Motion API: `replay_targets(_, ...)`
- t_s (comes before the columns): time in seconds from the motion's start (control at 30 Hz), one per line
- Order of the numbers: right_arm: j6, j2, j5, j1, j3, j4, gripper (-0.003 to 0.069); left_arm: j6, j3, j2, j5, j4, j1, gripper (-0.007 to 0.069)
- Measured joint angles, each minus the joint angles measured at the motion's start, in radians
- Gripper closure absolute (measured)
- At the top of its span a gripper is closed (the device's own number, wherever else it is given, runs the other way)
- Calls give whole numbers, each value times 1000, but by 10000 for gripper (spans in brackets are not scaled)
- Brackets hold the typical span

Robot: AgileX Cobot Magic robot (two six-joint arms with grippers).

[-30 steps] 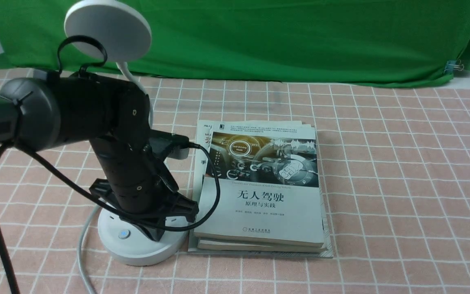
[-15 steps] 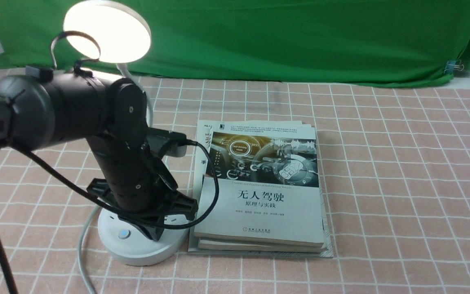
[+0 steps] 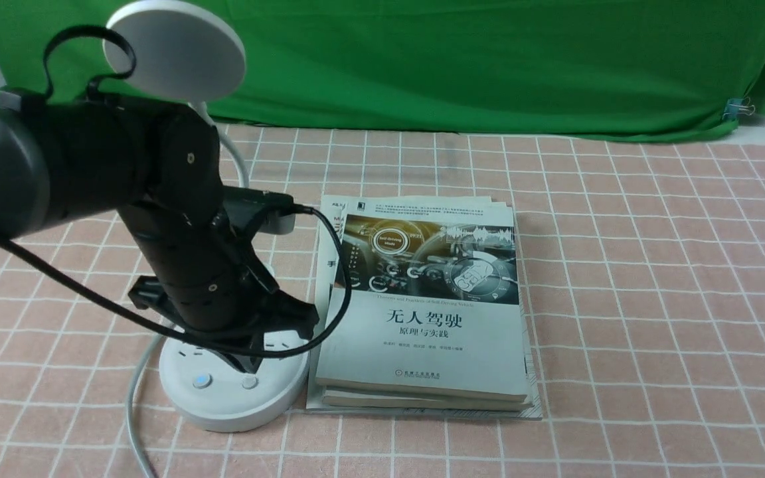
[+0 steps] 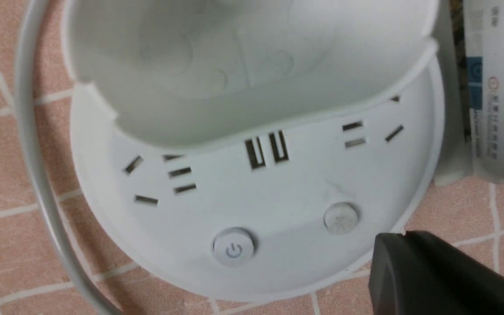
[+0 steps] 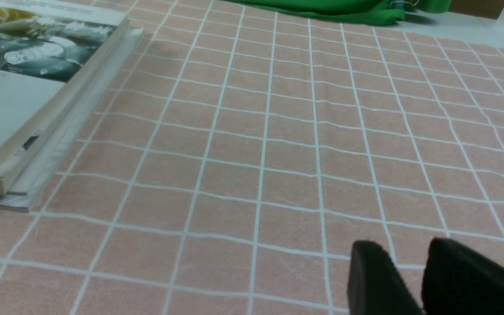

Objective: Turn off the table lamp on the pink coffee tablecloth by hand.

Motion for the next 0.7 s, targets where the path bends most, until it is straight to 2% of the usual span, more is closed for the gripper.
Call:
replay_targets(0.23, 0, 0, 0, 0, 0, 0, 419, 2, 11, -8, 1, 0, 0, 629)
replay_targets(0.4, 0, 0, 0, 0, 0, 0, 419, 7, 90, -110, -33, -9, 0, 629)
replay_targets(0.63, 0, 0, 0, 0, 0, 0, 419, 4, 359, -482, -232, -62, 0, 629)
replay_targets(0.7, 0, 0, 0, 0, 0, 0, 419, -4, 469, -640, -340, -68, 0, 629)
